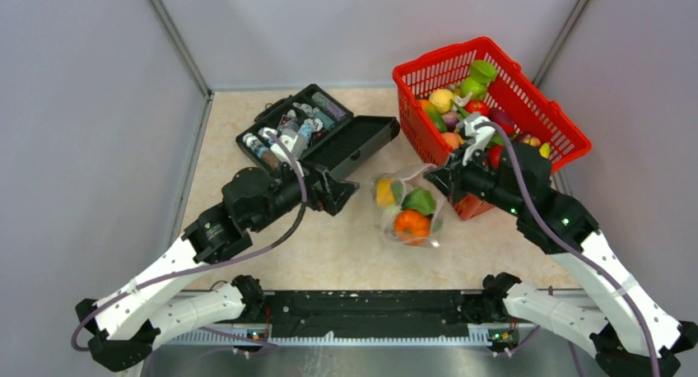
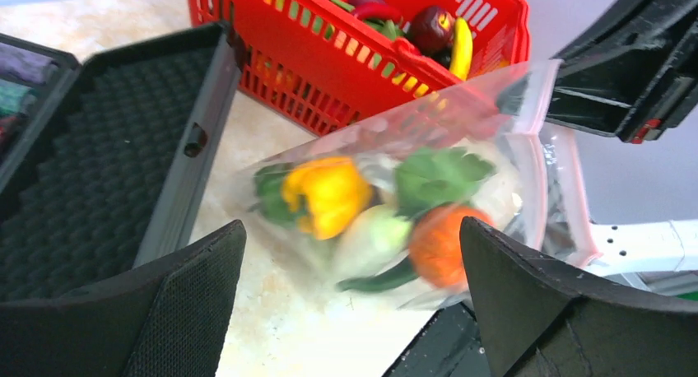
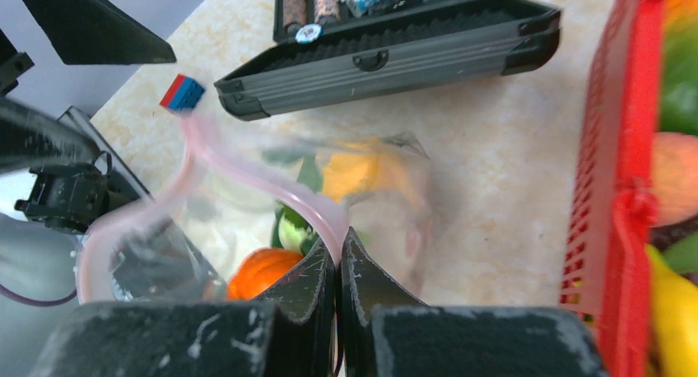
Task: Place the food in the zip-top bag and seal the zipper
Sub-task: Adjust the zipper food storage bag at the center of the board, then adjust the distractor at the center of the board.
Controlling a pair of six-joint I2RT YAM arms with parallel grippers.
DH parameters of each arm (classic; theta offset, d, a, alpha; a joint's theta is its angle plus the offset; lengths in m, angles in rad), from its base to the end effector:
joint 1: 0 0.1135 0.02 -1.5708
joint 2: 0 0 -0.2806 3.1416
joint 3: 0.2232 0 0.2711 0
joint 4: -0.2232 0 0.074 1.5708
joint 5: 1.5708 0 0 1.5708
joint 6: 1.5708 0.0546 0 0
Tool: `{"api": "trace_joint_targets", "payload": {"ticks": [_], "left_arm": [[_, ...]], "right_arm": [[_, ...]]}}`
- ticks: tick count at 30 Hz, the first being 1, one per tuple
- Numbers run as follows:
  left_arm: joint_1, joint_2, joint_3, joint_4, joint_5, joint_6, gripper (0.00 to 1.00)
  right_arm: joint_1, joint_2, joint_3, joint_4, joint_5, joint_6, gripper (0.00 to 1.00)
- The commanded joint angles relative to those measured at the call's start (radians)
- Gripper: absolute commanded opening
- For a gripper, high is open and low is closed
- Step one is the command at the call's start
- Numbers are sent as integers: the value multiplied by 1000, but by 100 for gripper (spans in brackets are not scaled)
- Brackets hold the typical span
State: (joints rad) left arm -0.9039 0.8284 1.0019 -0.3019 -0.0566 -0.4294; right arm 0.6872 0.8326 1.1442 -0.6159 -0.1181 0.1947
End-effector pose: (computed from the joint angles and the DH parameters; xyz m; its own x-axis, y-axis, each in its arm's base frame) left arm 0.1310 -0.1614 0.4086 -0.3842 -0.1840 -0.9048 0.6488 0.6435 -0.4063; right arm 0.1403 0.1234 0.4208 -0.3659 -0.0518 -0.9292 -0.6585 0.7200 0.2192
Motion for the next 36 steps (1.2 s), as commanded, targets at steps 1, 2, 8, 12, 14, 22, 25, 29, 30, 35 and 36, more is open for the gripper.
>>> {"api": "trace_joint_targets", "payload": {"ticks": [1,2,8,12,14,22,25,29,30,35,36], "left_arm": [[-3,-67,-8,-14,-102,48,99],[-3,-71,-8,-34,-101,56,99],[-3,-15,-30,-121,33,107,99],[-3,78,-56,-83,166,84,99],[-3,122,-78,-36,181,61,99],[104,314,-101,79,195,23,99],[218,368,-130,120,258,-7,99],[281,427,-117,76,241,15,99],[286,438,-119,74,233,18,99],[353,464,-143,73,223,16,99],[368,459,-157,84,221,13,99]], "right_arm": [[9,-81,70,-26,68,-62,0],[9,-92,68,-32,75,-63,0],[9,-132,38,-23,102,-51,0],[9,-134,15,8,87,-40,0],[9,-127,6,12,83,-32,0],[10,-103,-27,51,53,-3,0],[9,-96,-28,62,43,-2,0],[9,-91,-17,65,42,-3,0],[9,-92,-21,69,40,-6,0],[9,-93,-46,106,30,-19,0],[9,-83,-42,104,29,-24,0]]}}
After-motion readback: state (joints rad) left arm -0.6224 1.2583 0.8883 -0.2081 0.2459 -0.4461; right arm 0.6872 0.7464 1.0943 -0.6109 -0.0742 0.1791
